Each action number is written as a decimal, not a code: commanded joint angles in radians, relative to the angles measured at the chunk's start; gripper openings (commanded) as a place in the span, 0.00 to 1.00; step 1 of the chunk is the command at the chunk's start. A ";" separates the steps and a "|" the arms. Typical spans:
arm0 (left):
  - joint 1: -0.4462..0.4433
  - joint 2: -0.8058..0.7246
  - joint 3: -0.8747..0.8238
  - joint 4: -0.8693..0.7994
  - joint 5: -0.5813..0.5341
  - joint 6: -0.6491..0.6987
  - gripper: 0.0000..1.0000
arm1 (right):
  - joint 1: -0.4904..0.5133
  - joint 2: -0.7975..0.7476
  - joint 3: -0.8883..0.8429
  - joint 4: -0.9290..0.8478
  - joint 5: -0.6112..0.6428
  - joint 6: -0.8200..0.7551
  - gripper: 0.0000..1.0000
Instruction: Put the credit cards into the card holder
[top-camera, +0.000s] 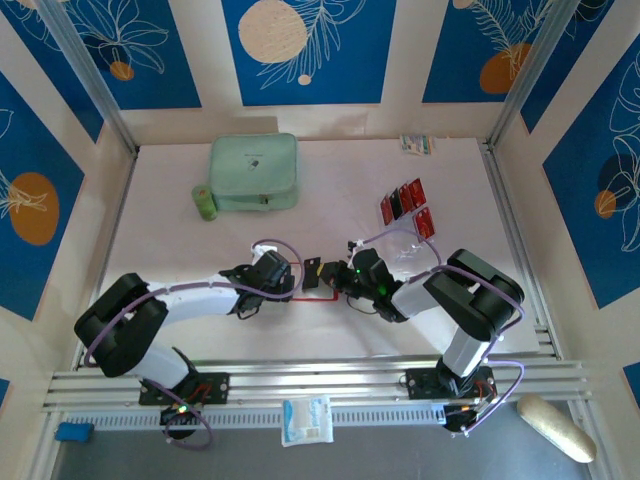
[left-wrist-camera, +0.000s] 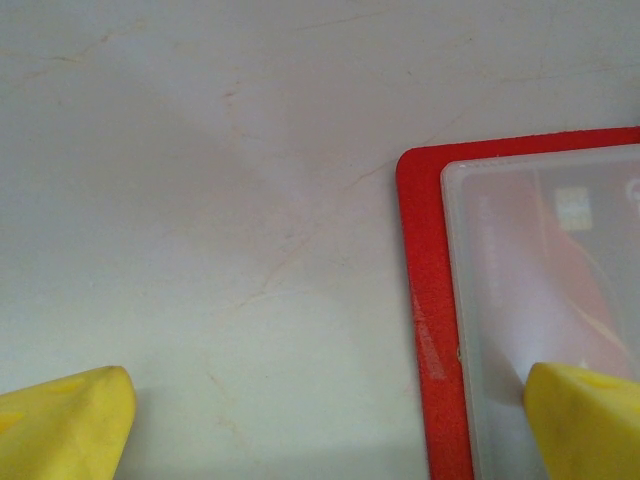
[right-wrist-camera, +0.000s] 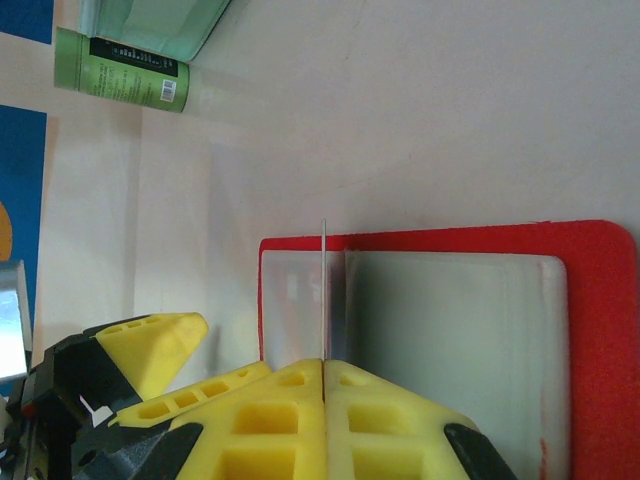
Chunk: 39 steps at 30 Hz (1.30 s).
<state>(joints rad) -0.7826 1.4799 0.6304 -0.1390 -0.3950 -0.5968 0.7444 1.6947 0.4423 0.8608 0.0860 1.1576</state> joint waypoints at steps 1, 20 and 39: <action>0.008 -0.009 -0.022 -0.052 -0.023 0.000 0.99 | 0.009 0.005 -0.016 0.022 -0.004 0.004 0.00; 0.008 -0.012 -0.024 -0.052 -0.025 0.000 0.99 | 0.036 0.055 -0.075 0.091 0.055 0.052 0.00; 0.008 -0.014 -0.027 -0.050 -0.025 -0.001 0.99 | 0.055 0.008 -0.075 -0.008 0.090 0.069 0.00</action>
<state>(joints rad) -0.7826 1.4734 0.6250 -0.1383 -0.3981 -0.5968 0.7906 1.7210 0.3710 0.9268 0.1501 1.2213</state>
